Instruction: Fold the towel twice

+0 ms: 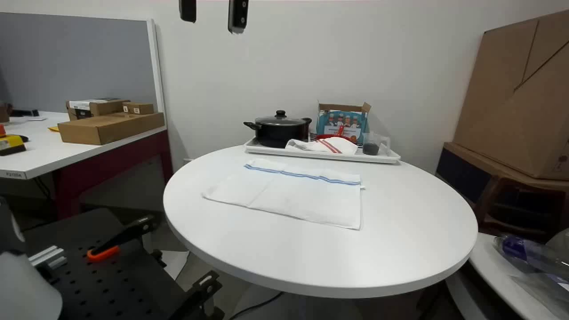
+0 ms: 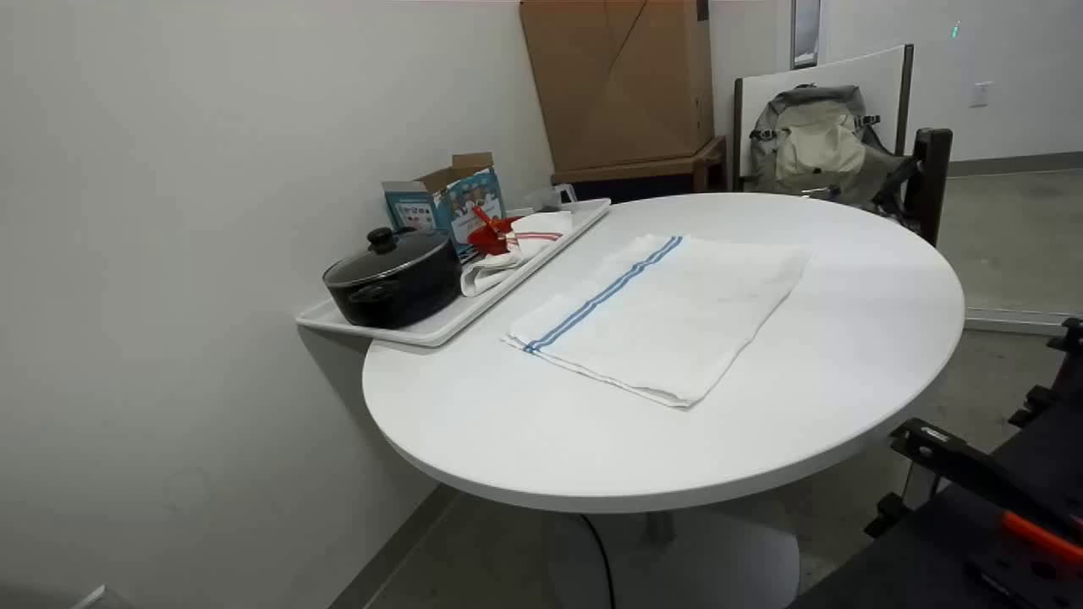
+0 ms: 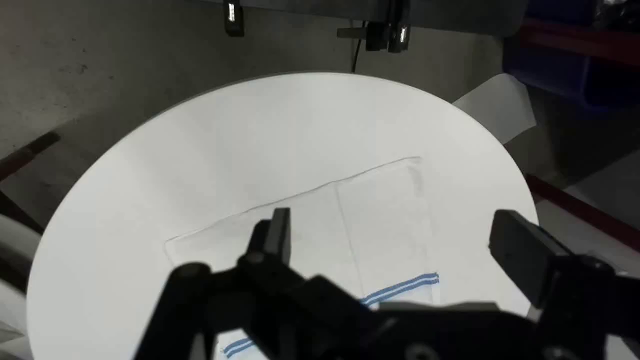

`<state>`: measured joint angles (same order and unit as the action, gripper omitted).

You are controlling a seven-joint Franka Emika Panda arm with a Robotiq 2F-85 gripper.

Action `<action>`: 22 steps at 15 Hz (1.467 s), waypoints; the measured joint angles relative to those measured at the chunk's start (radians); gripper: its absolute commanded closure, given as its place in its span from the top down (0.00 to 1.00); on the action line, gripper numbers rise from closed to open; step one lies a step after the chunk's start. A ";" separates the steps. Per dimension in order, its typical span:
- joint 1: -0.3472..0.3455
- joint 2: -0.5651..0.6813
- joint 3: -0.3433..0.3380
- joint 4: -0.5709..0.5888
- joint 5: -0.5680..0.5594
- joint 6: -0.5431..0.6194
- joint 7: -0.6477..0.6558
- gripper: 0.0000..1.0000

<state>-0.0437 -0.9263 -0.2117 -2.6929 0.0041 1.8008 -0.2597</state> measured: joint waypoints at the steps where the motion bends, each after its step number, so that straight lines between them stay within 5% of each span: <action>1: 0.000 0.000 0.000 0.000 0.000 0.000 0.000 1.00; 7: 0.009 0.092 0.002 0.041 0.000 0.013 -0.003 1.00; 12: 0.008 0.360 -0.008 0.161 0.018 0.183 0.007 1.00; 17: -0.010 0.628 -0.063 0.242 0.154 0.384 -0.006 1.00; 22: -0.075 0.867 -0.110 0.340 0.279 0.410 -0.081 1.00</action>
<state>-0.1187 -0.0595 -0.3216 -2.3529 0.2829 2.2104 -0.3410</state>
